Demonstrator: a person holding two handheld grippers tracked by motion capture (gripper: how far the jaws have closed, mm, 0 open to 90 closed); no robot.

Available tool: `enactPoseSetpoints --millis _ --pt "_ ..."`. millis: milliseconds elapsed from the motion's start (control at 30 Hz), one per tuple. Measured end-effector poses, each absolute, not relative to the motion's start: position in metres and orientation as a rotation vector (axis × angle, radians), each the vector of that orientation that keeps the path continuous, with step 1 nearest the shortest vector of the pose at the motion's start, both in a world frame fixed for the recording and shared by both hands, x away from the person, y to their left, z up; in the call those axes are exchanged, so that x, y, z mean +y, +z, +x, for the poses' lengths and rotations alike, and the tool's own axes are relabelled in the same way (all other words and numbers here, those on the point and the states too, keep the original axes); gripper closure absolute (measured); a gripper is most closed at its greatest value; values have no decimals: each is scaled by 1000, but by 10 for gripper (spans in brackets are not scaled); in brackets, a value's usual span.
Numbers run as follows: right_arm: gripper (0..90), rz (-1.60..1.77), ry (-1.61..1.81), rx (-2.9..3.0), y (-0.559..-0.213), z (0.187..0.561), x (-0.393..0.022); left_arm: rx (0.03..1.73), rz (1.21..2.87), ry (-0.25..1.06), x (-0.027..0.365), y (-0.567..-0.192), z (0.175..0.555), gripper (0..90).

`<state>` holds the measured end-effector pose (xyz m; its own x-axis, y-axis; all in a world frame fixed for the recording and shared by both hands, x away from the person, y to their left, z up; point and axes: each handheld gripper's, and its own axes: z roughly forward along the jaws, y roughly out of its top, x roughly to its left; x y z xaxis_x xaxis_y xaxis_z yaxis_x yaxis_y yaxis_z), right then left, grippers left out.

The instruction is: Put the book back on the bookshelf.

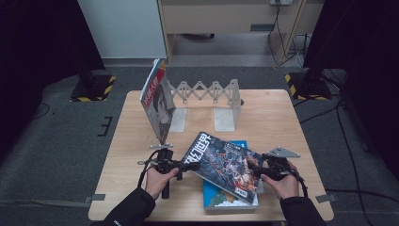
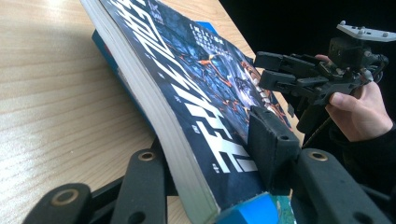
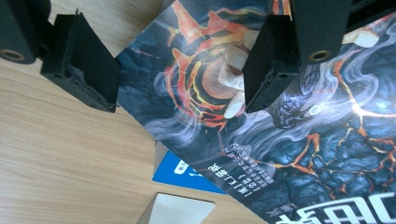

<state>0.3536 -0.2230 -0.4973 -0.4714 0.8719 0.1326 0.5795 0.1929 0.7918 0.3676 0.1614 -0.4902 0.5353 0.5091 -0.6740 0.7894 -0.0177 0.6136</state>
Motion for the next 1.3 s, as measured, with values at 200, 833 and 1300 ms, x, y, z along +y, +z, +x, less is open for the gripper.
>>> enactPoseSetpoints --millis 200,833,1300 --pt "279 1383 1148 2109 -496 354 -230 1125 1675 -323 161 -477 368 642" --pt "257 1471 1025 2026 -502 359 -264 1166 1616 -297 174 -435 371 758" --pt "212 1503 922 2056 -511 362 -277 1121 1553 -250 170 -395 377 818"
